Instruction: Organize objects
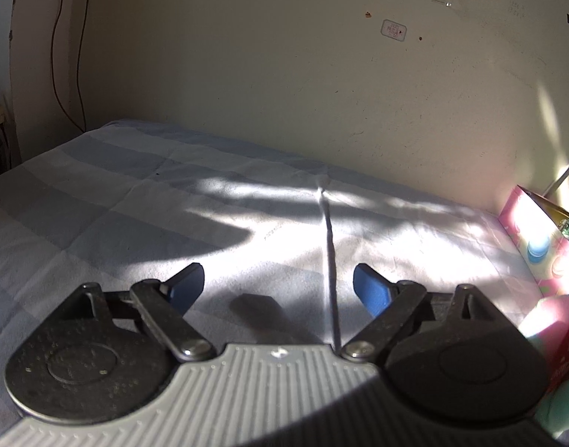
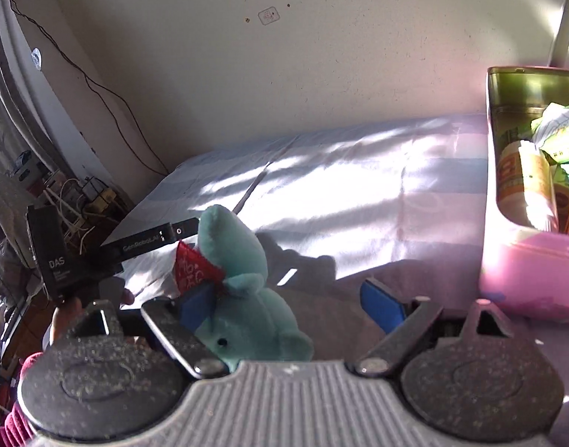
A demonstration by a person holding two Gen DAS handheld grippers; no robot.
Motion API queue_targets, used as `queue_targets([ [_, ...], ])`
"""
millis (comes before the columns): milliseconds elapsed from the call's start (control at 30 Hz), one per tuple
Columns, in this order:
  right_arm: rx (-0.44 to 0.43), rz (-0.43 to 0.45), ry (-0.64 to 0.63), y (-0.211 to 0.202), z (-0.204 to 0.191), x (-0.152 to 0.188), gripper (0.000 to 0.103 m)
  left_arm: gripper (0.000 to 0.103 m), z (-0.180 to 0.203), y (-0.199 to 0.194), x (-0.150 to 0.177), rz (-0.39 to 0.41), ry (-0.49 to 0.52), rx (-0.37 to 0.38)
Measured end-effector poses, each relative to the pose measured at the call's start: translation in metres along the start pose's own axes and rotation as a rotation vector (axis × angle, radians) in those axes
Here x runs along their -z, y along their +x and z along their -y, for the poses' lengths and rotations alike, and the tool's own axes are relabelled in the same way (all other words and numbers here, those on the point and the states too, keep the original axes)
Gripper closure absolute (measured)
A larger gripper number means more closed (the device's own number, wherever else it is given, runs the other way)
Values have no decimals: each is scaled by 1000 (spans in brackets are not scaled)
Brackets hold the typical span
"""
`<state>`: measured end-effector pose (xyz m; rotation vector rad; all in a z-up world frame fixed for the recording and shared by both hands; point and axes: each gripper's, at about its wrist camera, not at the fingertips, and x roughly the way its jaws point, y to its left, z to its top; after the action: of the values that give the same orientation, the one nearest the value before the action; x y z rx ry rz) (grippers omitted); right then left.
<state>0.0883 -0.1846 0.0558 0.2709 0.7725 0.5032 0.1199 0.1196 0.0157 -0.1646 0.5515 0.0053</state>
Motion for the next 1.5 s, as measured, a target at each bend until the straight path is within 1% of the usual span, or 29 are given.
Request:
queue_targets([
  [167,93,125,-117,-19,-8,14,14,14,-5,3,-1,-16,-33,-1],
  [267,98,186,-151,-30,-10,21,14,14,-8,4,-2,-24,-51,5],
  [367,100,213,-169,-35,-12,25,12,14,-7,5,-2,-27,-51,7],
  [633,102,205,-162,-30,-10,26,12,14,-6,5,-2,-30,-52,7],
  [900,141,209,-196,-26,-13,29,10,14,-5,6,-1,-24,-43,6],
  [1000,142,205,-199,-25,-13,30,10,14,-5,6,-1,-24,-43,6],
  [1300,158,233,-203,-31,-12,34,9,14,-4,6,0,-23,-40,6],
  [1500,164,235,-192,-33,-7,36,9,14,-4,5,0,-23,-42,4],
])
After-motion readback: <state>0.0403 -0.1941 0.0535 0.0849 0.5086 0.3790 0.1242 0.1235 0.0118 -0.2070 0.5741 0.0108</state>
